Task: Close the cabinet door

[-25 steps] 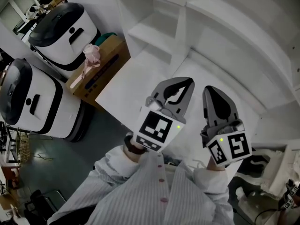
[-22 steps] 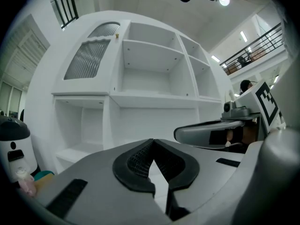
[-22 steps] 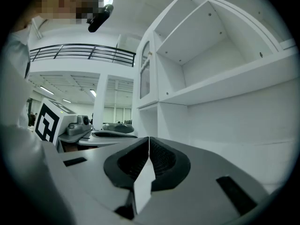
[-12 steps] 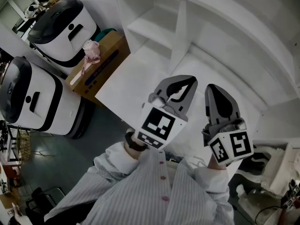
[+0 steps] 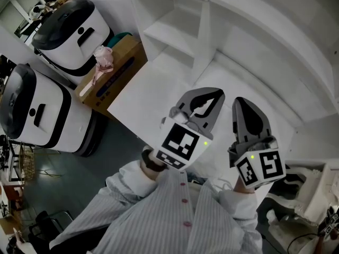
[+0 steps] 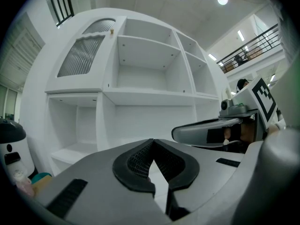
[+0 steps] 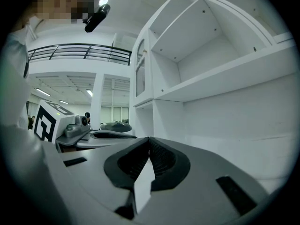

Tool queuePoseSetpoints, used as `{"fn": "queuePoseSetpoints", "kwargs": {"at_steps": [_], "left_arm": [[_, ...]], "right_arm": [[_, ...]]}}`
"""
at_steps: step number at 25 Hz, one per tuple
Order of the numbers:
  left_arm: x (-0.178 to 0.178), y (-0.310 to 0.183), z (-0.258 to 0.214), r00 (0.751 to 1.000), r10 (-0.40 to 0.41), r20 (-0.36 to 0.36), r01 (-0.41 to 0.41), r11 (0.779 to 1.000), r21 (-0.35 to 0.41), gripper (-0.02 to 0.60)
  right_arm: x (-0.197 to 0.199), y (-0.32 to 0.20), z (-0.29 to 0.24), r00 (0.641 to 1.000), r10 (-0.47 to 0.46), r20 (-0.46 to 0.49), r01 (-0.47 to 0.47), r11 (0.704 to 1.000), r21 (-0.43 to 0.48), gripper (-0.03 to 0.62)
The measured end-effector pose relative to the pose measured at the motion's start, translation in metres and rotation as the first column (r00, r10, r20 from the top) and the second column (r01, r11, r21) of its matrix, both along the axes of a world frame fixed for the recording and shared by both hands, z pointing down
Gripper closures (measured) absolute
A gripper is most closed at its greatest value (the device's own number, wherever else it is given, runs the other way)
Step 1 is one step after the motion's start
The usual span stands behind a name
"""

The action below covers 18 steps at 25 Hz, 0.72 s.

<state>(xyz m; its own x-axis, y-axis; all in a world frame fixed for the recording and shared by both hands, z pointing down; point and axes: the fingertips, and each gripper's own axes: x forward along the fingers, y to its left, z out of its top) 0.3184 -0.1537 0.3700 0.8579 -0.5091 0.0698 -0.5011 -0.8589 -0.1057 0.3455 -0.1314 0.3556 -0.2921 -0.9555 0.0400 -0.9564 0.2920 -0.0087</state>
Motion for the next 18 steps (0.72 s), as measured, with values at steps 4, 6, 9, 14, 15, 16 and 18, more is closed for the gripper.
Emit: {"fn": "queuePoseSetpoints", "kwargs": {"at_steps": [4, 6, 9, 14, 15, 16, 18], "left_arm": [[0.0015, -0.0025, 0.0005, 1.0, -0.002, 0.004, 0.002, 1.0, 0.001, 0.571], [0.0018, -0.0041, 0.0008, 1.0, -0.001, 0.007, 0.001, 1.0, 0.001, 0.572], [0.0016, -0.0052, 0.001, 1.0, 0.002, 0.007, -0.002, 1.0, -0.002, 0.571], [0.0044, -0.005, 0.0036, 1.0, 0.008, 0.009, -0.008, 1.0, -0.007, 0.572], [0.0053, -0.0042, 0.0042, 1.0, 0.01, 0.01, -0.01, 1.0, -0.008, 0.571], [0.0062, -0.0037, 0.0047, 1.0, 0.012, 0.011, -0.012, 1.0, -0.008, 0.571], [0.0076, -0.0038, 0.006, 1.0, 0.015, 0.017, -0.014, 1.0, -0.008, 0.571]], "right_arm": [[0.0007, -0.0008, 0.0013, 1.0, 0.0, 0.001, 0.0, 1.0, -0.002, 0.58], [0.0, -0.0019, 0.0023, 1.0, -0.001, 0.001, 0.001, 1.0, -0.004, 0.58], [-0.0007, -0.0025, 0.0026, 1.0, 0.001, -0.001, -0.001, 1.0, -0.007, 0.58], [0.0027, -0.0016, 0.0033, 1.0, 0.009, 0.0, -0.009, 1.0, -0.007, 0.58], [0.0034, -0.001, 0.0037, 1.0, 0.011, 0.0, -0.011, 1.0, -0.008, 0.58], [0.004, -0.0006, 0.004, 1.0, 0.012, 0.0, -0.012, 1.0, -0.009, 0.58], [0.0046, -0.001, 0.0044, 1.0, 0.013, 0.001, -0.013, 1.0, -0.01, 0.58]]}}
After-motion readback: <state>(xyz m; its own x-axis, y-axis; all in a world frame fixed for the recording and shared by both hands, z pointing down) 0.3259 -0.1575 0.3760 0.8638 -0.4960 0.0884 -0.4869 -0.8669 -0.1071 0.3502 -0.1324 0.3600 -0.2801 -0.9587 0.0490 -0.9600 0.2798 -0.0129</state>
